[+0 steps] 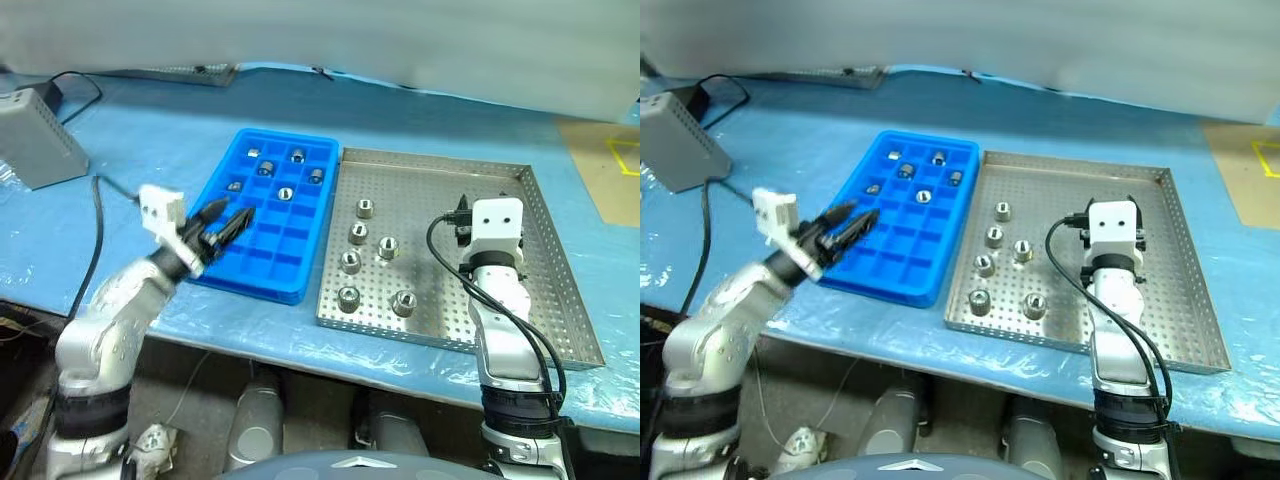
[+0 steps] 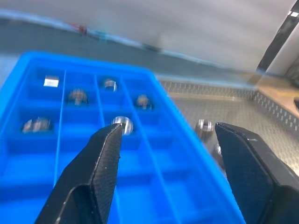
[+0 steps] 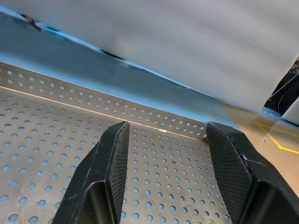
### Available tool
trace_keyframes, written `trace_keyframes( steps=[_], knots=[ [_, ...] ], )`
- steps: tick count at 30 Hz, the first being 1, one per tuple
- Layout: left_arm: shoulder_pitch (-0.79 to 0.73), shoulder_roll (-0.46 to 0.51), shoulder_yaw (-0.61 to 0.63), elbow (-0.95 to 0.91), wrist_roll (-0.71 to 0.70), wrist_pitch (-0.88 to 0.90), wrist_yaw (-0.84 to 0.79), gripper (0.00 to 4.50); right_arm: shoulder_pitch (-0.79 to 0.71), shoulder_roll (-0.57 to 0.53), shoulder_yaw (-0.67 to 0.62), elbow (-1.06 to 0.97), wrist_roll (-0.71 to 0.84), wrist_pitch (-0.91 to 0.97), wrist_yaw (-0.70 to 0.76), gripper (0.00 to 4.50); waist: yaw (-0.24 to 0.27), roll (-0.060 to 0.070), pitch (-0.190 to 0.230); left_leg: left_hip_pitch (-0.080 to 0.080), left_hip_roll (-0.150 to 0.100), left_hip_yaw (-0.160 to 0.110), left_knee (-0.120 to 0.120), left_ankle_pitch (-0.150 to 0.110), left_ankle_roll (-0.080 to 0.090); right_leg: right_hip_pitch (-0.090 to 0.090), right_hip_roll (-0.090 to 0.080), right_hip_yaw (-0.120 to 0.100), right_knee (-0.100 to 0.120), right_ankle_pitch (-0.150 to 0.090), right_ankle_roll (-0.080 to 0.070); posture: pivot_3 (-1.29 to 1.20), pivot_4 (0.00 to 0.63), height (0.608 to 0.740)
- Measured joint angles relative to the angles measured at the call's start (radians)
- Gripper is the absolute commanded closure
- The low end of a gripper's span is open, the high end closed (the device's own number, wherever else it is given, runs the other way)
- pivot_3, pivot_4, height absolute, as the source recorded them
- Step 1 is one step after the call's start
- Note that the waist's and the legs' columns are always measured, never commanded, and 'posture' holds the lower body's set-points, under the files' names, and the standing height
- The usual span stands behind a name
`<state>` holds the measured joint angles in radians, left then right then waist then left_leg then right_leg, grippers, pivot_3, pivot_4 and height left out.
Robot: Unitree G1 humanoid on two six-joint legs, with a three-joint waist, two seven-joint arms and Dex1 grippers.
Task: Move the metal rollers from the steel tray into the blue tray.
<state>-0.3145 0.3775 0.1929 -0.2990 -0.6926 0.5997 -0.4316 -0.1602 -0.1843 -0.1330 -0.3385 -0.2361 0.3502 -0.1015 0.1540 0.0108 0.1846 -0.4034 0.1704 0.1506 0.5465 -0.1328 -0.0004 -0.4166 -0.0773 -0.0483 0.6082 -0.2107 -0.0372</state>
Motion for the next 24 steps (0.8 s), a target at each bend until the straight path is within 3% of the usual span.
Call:
trace_keyframes(
  steps=[8,24],
  knots=[
    [-0.068,-0.024,-0.038,0.222,0.088,-0.087,-0.065,1.14,0.043,0.002,-0.046,-0.040,0.000,0.000,-0.031,1.83,-0.032,-0.001,-0.002,-0.001,0.001,0.000,-0.001,0.002,-0.004,-0.003,0.002,0.002,0.000,0.001,-0.001,0.14,0.150,0.740],
    [-0.070,-0.105,-0.051,0.224,0.103,-0.113,-0.080,1.14,0.066,0.018,-0.020,-0.109,0.000,0.044,-0.008,1.83,-0.030,-0.001,-0.002,-0.001,0.001,0.001,0.000,0.001,-0.001,-0.002,0.002,0.002,-0.001,0.001,-0.001,0.12,0.150,0.740]
  ],
)
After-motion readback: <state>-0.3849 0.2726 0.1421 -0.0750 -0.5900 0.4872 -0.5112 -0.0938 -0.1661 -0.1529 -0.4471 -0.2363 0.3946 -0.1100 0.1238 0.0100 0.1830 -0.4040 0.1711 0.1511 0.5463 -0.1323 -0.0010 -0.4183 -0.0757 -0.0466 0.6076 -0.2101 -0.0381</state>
